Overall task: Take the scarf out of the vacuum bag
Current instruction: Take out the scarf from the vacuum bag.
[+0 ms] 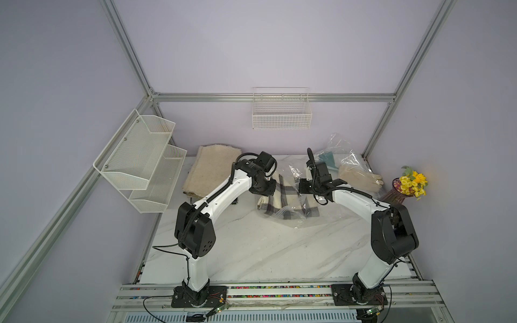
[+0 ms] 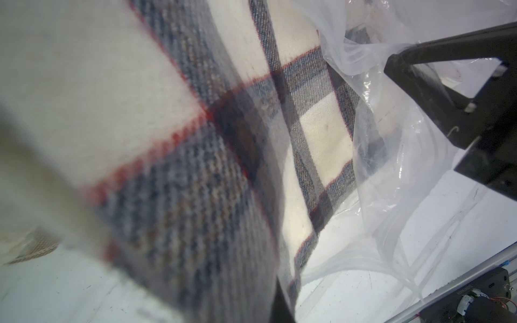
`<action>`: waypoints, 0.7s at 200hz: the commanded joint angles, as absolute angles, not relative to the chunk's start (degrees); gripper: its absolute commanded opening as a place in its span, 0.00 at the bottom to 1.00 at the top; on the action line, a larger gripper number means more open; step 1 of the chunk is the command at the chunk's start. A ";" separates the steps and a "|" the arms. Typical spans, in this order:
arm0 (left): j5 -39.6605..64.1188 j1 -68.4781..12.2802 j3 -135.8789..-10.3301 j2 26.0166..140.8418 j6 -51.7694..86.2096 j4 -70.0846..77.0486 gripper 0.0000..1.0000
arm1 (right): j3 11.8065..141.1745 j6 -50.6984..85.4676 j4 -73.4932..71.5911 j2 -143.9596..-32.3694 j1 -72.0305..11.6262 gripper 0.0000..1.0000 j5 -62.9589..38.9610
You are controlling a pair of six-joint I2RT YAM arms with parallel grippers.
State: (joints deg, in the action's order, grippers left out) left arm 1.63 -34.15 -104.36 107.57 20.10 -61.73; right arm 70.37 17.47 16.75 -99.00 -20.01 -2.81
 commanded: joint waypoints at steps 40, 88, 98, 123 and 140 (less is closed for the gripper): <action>-10.30 -33.66 -107.24 101.75 14.59 -70.61 0.00 | 69.24 17.27 14.43 -97.90 -19.76 0.00 -2.58; -15.02 -33.58 -104.62 97.74 10.82 -72.18 0.00 | 68.64 18.06 13.19 -98.35 -19.72 0.00 -3.95; -16.01 -33.65 -103.68 96.83 10.47 -72.17 0.00 | 68.64 18.23 13.04 -98.40 -19.72 0.00 -4.15; -19.24 -33.64 -101.11 93.94 9.78 -72.16 0.00 | 68.29 18.43 12.65 -98.53 -19.77 0.00 -4.61; -20.77 -33.64 -99.58 92.16 9.24 -72.17 0.00 | 68.06 18.46 12.18 -98.61 -19.73 0.00 -4.83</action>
